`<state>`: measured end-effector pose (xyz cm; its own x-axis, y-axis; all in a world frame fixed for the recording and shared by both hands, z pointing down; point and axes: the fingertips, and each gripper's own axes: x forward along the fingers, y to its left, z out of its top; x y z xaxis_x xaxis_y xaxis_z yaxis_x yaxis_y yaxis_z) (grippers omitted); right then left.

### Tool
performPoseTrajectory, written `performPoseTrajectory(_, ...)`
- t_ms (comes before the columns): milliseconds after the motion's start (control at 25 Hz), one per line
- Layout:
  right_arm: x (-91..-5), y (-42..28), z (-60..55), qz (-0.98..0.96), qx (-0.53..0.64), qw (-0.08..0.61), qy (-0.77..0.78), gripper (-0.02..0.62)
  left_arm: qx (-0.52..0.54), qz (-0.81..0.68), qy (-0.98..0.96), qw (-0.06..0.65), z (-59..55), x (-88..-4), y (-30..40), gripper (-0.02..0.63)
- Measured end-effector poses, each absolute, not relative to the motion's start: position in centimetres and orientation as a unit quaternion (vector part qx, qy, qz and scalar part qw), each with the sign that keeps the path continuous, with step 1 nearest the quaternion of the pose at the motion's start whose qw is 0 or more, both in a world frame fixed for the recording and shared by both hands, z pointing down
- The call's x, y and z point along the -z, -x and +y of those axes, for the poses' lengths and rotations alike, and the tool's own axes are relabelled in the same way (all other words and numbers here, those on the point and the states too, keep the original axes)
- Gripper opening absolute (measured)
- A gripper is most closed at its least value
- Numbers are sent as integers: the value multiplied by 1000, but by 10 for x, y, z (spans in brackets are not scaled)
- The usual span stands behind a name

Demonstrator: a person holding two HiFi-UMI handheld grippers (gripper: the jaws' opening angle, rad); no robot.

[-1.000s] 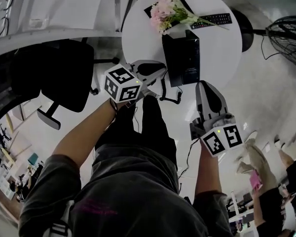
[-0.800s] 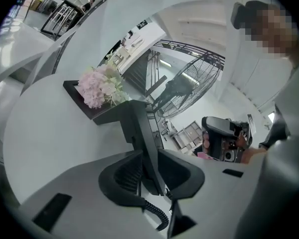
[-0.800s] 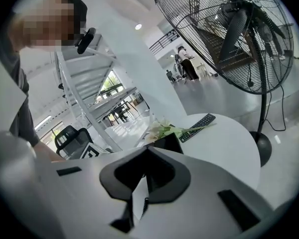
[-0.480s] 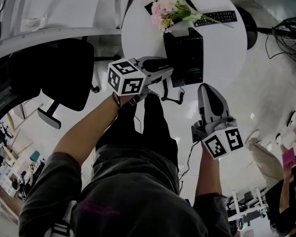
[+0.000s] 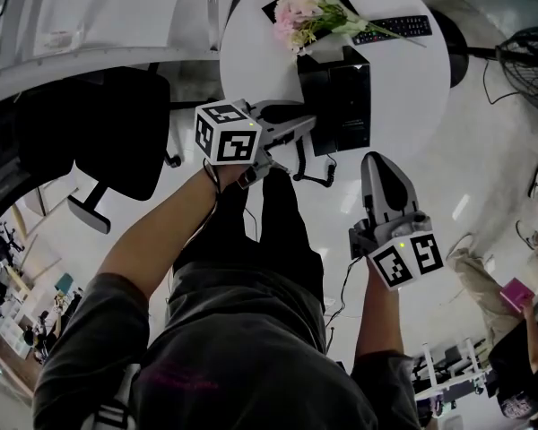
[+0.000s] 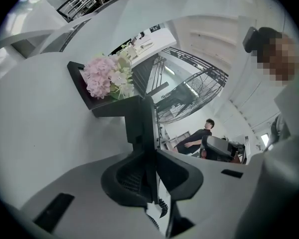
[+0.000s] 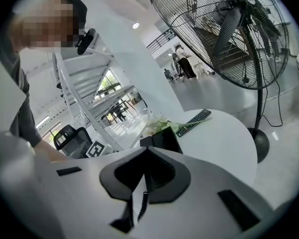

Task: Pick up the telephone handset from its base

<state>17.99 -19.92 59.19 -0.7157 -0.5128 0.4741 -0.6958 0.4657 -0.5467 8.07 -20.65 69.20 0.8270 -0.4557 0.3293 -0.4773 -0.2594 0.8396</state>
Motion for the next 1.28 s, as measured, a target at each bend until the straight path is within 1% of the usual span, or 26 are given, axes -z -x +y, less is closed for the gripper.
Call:
performPoseTrajectory(320,-586,-179,-195,-849,-369,119,-358,18,5,-287,-801,525,-203,-678,-81,77)
performPoseTrajectory(640,-565,-177,-196,-853,-355,107,-368,18,14,-278,-817,504,-200,-646,-76,77)
performPoseTrajectory(880,-531,-173,-200,-860,-331,91,-378,18,28,-276,-832,480,-199,-600,-64,77)
performPoseTrajectory(1280,-475,-159,-193,-867,-293,61,-399,18,49,-266,-866,420,-195,-514,-38,77)
